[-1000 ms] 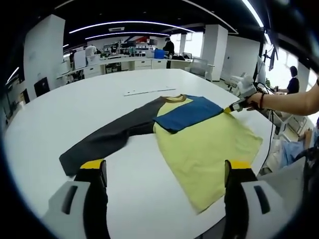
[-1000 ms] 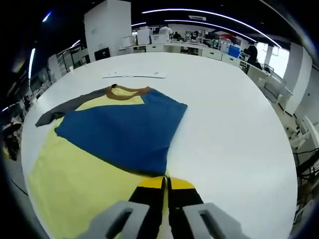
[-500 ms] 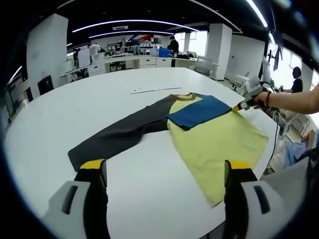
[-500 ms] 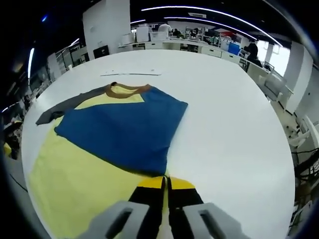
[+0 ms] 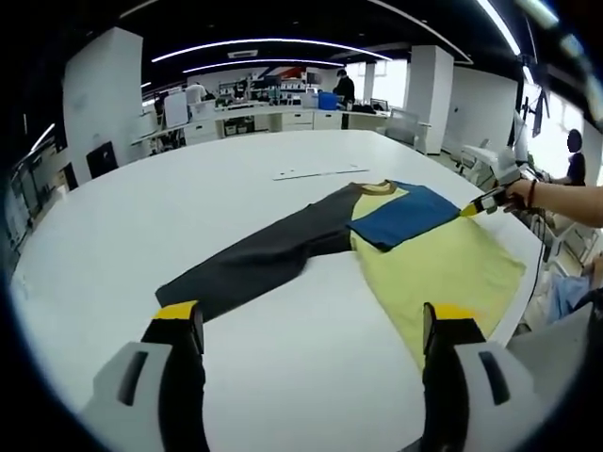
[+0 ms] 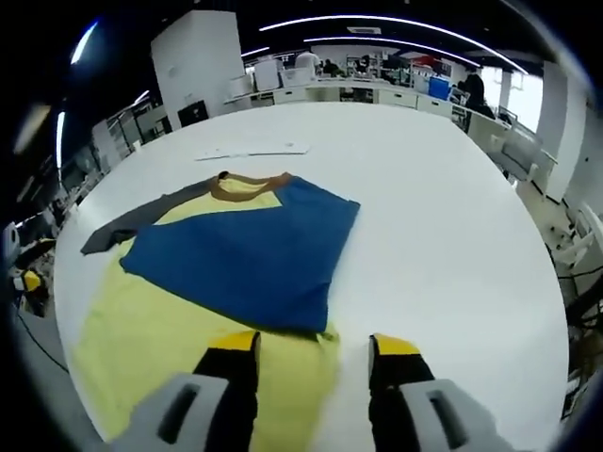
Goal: Fold the garment on the visible template until the final outline fits inside the template.
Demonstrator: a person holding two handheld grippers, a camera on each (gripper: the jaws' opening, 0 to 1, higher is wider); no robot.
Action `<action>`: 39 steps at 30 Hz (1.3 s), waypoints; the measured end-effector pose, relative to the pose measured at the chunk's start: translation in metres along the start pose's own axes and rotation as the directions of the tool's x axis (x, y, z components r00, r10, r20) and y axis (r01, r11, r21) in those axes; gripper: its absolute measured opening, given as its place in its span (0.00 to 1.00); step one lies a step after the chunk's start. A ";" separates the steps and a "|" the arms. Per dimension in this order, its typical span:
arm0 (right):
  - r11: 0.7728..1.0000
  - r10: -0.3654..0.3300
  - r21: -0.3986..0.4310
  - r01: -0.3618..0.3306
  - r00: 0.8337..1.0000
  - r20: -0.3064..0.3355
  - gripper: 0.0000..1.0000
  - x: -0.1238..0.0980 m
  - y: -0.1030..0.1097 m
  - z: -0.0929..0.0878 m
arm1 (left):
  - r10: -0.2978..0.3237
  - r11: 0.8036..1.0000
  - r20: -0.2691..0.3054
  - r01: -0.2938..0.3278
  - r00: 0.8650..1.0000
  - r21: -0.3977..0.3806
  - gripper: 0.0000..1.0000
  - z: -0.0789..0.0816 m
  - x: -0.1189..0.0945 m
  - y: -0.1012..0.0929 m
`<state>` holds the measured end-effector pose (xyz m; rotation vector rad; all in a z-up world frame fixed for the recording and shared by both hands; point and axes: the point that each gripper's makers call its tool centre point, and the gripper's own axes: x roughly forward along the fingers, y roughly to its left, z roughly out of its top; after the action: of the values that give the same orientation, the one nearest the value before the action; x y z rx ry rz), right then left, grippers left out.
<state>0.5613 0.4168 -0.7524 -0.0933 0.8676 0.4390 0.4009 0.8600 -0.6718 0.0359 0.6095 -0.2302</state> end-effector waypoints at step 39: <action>0.978 0.175 -0.138 -0.157 0.977 0.125 0.99 -0.098 0.094 -0.020 | 0.230 0.951 -0.032 -0.231 0.973 -0.203 0.68 -0.036 0.042 0.117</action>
<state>0.4530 0.4642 -0.6820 -0.1073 0.7143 0.6512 0.4401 0.9686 -0.7297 -0.0915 0.6290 0.0607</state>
